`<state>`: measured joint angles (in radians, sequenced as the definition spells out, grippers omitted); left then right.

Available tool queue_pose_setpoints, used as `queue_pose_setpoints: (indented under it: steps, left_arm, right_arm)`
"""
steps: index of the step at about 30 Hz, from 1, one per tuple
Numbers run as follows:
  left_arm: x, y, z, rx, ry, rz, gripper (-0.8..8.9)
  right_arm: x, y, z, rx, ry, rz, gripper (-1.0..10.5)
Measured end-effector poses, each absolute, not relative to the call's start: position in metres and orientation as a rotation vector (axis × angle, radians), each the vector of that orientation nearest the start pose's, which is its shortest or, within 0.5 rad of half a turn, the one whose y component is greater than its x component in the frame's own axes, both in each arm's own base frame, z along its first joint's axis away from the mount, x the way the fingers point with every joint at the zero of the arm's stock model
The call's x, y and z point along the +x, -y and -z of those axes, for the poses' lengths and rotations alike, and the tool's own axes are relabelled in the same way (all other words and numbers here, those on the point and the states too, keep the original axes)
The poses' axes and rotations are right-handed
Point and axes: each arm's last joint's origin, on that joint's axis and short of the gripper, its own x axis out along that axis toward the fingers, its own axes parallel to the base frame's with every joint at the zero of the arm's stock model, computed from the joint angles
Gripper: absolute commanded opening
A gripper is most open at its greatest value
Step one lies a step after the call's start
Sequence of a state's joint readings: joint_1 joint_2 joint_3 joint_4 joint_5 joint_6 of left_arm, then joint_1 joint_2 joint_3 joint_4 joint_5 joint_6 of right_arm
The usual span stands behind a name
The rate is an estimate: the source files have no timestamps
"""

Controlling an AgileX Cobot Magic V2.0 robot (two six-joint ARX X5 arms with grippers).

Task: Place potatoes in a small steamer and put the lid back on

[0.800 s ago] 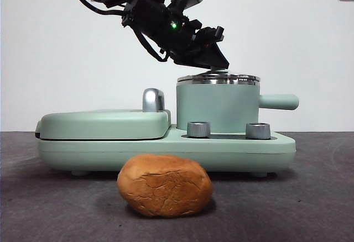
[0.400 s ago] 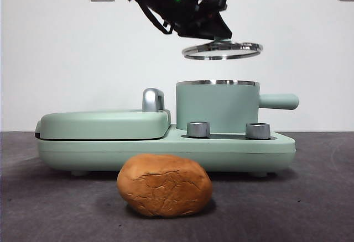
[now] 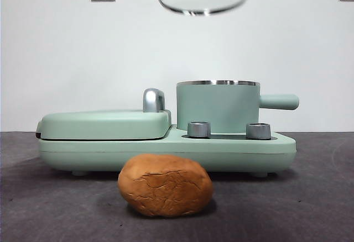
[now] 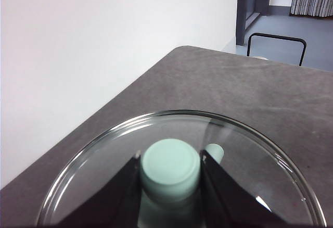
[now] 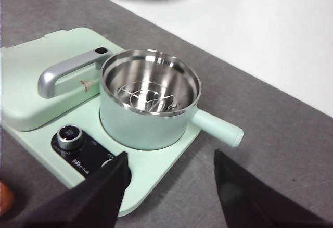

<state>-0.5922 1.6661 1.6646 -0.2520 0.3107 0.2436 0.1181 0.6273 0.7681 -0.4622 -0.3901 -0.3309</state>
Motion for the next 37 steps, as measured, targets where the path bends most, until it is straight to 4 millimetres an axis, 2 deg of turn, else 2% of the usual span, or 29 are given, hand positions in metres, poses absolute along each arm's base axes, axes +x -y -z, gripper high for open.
queue_pose_setpoints:
  steps: [3, 8, 14, 18, 24, 27, 31, 37]
  left_arm:
    - [0.302, 0.206, -0.412, 0.268, -0.19, 0.895, 0.14]
    - [0.284, 0.184, -0.414, 0.287, -0.274, 0.836, 0.14]
    - [0.239, 0.15, -0.409, 0.273, -0.264, 0.812, 0.14]
    - [0.208, 0.124, -0.393, 0.262, -0.28, 0.742, 0.14]
    - [0.162, 0.091, -0.354, 0.201, -0.341, 0.663, 0.14]
    - [0.139, 0.075, -0.345, 0.159, -0.338, 0.604, 0.14]
    - [0.115, 0.06, -0.345, 0.122, -0.313, 0.54, 0.14]
    - [0.099, 0.049, -0.342, 0.102, -0.356, 0.498, 0.14]
  right_arm:
    - [0.127, -0.028, -0.322, -0.279, -0.234, -0.568, 2.6]
    - [0.126, -0.033, -0.322, -0.283, -0.232, -0.604, 2.6]
    - [0.124, -0.04, -0.321, -0.292, -0.234, -0.658, 2.6]
    - [0.122, -0.045, -0.321, -0.299, -0.232, -0.689, 2.6]
    - [0.121, -0.059, -0.318, -0.315, -0.243, -0.787, 2.6]
    - [0.124, -0.074, -0.313, -0.338, -0.275, -0.882, 2.6]
    - [0.131, -0.101, -0.299, -0.391, -0.357, -0.991, 2.6]
    - [0.14, -0.144, -0.272, -0.495, -0.467, -1.125, 2.6]
